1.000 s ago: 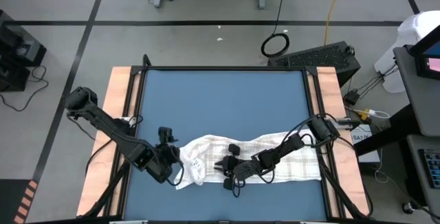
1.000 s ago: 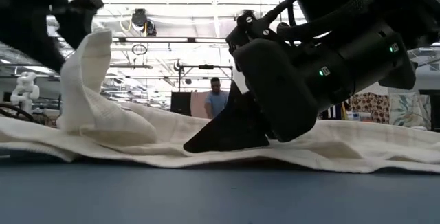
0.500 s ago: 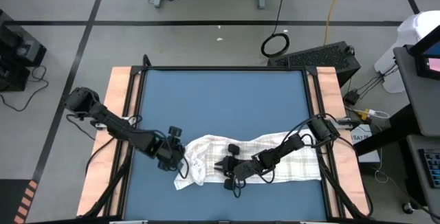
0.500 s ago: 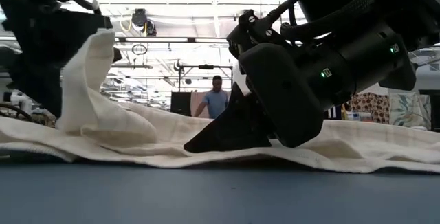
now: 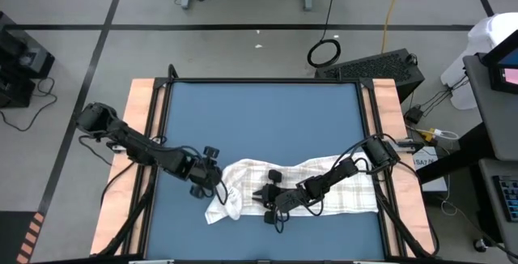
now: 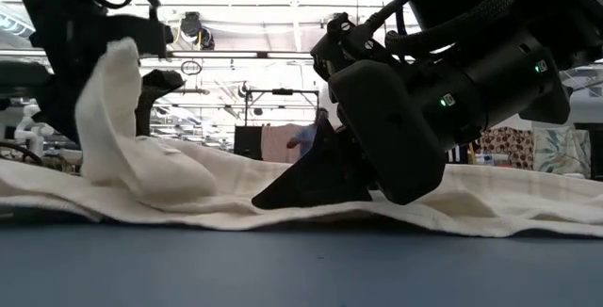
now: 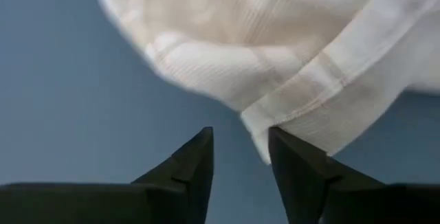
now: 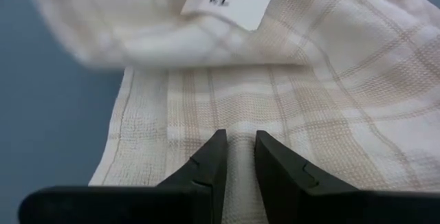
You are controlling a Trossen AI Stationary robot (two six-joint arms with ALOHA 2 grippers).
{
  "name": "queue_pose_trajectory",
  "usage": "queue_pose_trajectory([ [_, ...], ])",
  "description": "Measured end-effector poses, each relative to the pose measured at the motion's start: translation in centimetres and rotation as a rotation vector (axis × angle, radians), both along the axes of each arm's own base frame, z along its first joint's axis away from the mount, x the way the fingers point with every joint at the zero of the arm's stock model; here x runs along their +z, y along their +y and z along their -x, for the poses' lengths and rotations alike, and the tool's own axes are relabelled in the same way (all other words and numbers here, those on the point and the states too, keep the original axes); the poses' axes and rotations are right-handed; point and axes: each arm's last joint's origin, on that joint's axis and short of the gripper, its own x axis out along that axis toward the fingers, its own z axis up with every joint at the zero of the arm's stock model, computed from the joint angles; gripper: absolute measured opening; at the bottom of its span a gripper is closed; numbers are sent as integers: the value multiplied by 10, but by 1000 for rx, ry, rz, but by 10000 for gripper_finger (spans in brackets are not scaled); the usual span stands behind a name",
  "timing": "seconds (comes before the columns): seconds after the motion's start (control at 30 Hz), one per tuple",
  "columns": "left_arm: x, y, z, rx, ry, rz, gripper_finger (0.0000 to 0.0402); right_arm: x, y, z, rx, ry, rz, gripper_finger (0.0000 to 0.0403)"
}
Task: Roll towel into tight, uniform cylinder
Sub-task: Roll the white towel
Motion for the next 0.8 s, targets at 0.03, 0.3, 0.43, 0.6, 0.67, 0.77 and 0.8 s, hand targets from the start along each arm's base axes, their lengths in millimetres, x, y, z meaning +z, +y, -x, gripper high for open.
queue_pose_trajectory([
  [0.03, 0, -3, -1, -17, -9, 13, 161, 0, 0, 0, 0, 0, 0, 70],
  [0.3, -14, -20, -5, -197, 9, 18, 226, 0, 0, 0, 3, -2, -1, 70],
  [0.43, -19, -23, -7, -209, 14, 15, 190, 0, 0, 0, 3, -1, 0, 70],
  [0.6, -19, -24, -9, -200, -1, 28, 73, 0, 0, 0, 2, 0, -1, 70],
  [0.67, -17, -24, -7, -171, 5, 38, 22, 0, 0, 0, -1, 0, -4, 70],
  [0.77, -13, -22, -3, -116, 9, 59, 13, 0, -1, 0, -15, -1, -9, 70],
  [0.8, -11, -22, -1, -98, 7, 61, 13, 0, -1, 0, -27, -4, -6, 70],
])
